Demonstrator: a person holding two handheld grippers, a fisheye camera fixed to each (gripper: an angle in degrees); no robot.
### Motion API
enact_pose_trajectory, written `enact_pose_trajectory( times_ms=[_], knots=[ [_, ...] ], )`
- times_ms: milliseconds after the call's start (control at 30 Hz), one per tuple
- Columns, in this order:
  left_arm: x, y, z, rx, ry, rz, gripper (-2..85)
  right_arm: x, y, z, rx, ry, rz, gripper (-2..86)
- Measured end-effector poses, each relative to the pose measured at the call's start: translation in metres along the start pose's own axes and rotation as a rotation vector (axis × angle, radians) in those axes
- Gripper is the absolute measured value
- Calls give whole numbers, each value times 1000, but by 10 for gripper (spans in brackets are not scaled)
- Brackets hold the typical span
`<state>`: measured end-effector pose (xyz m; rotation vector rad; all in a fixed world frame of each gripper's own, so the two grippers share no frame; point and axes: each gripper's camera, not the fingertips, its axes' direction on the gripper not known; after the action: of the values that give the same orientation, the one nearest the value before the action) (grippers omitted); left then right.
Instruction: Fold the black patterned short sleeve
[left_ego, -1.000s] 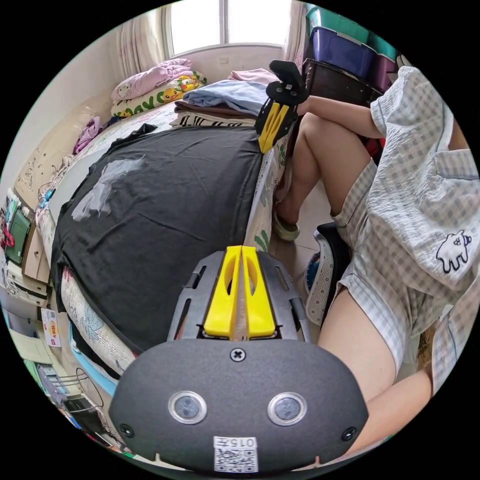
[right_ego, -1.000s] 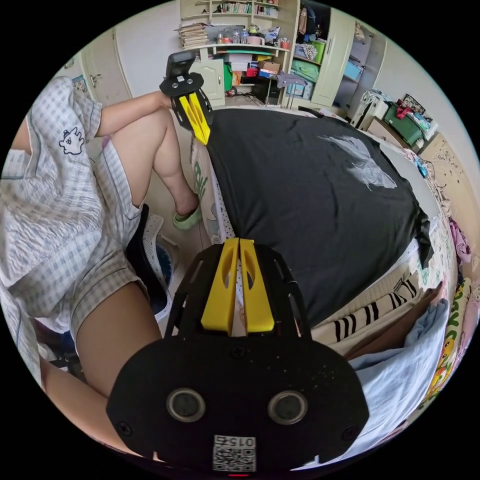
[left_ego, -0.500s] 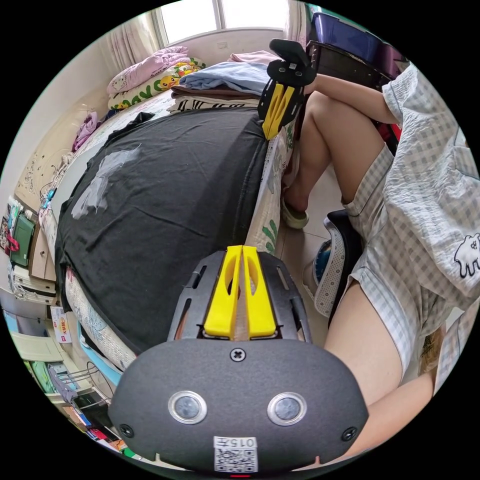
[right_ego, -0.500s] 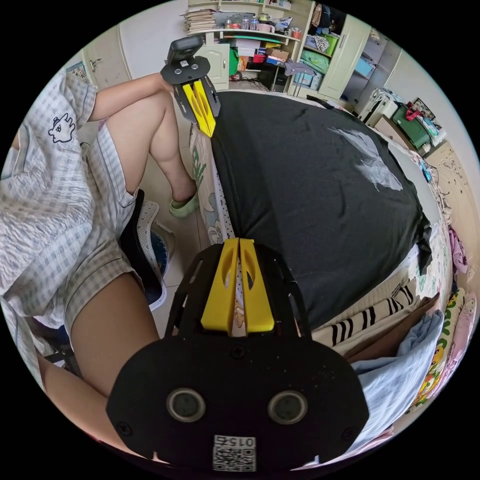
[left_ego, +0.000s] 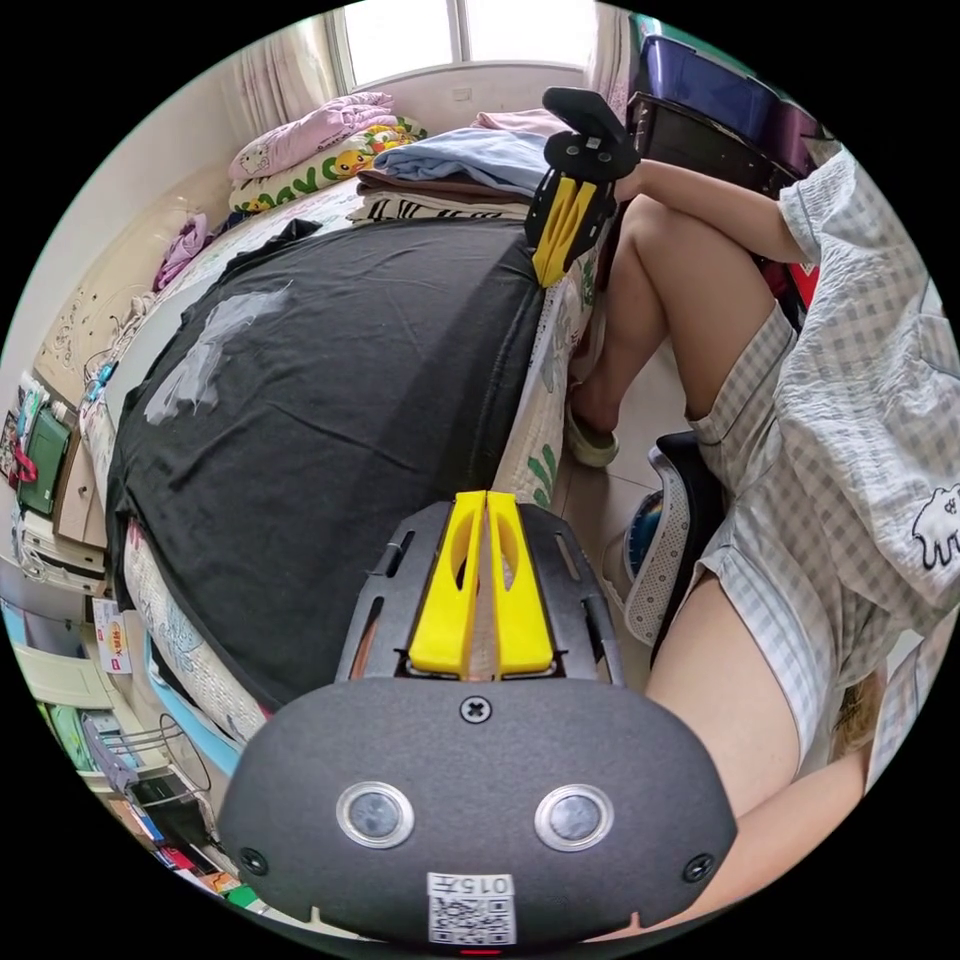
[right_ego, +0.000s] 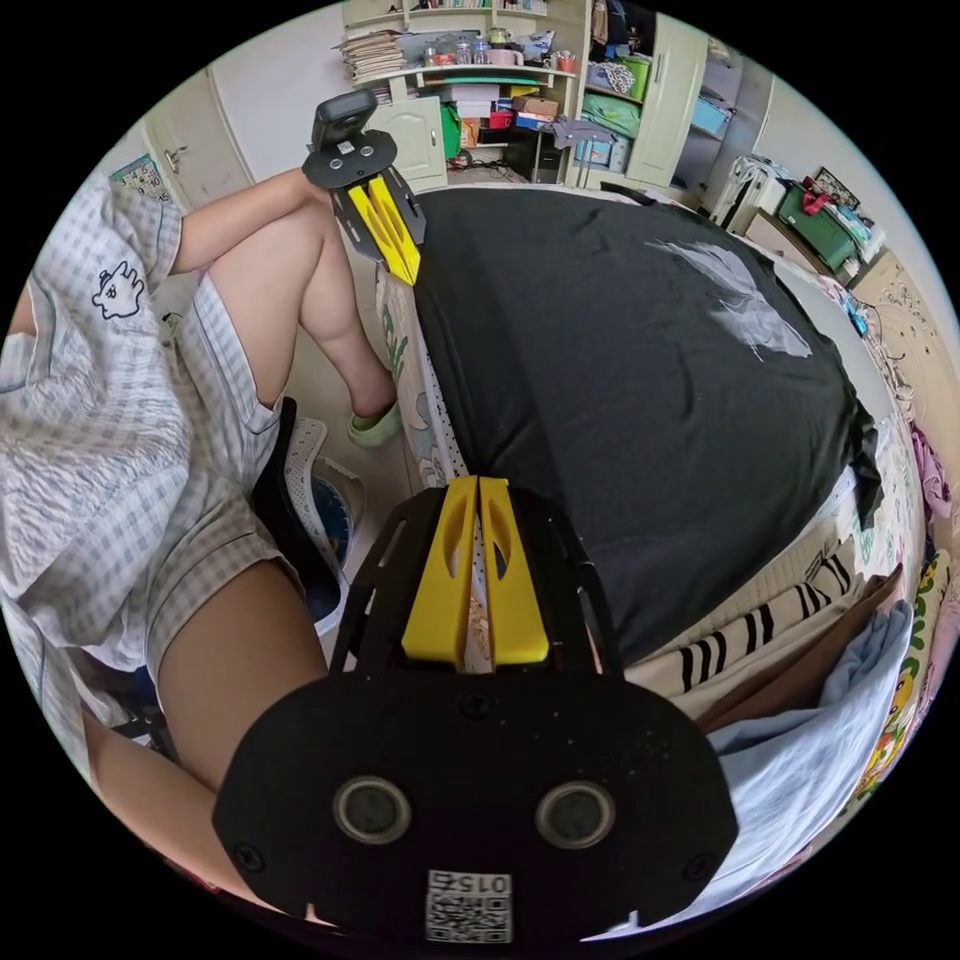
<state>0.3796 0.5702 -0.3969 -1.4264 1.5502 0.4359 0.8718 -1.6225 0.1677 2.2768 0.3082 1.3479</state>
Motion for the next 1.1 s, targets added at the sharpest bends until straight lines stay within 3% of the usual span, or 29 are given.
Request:
enact_pose_trajectory(
  times_ms=[367,433,567,667,767,967,1100],
  knots=[
    [-28,19,-34,12,73,-16,-3,16,-51,-31,-5,18,-46,-10],
    [-41,30,-58,95,139,-24,-4,21,-58,-55,94,22,-48,-10],
    [-93,100,-137,485,97,-293,-3,67,-48,-120,394,24,141,-5],
    [-130,159,-158,595,-28,-657,7,112,-45,-138,486,70,357,3],
    [-162,188,-149,510,2,-892,40,152,-59,-139,503,57,504,22],
    [-190,172,-120,228,-43,-931,60,209,-114,-111,359,75,724,67],
    [-199,170,-120,221,-51,-927,60,244,-148,-96,267,180,857,77]
  ],
)
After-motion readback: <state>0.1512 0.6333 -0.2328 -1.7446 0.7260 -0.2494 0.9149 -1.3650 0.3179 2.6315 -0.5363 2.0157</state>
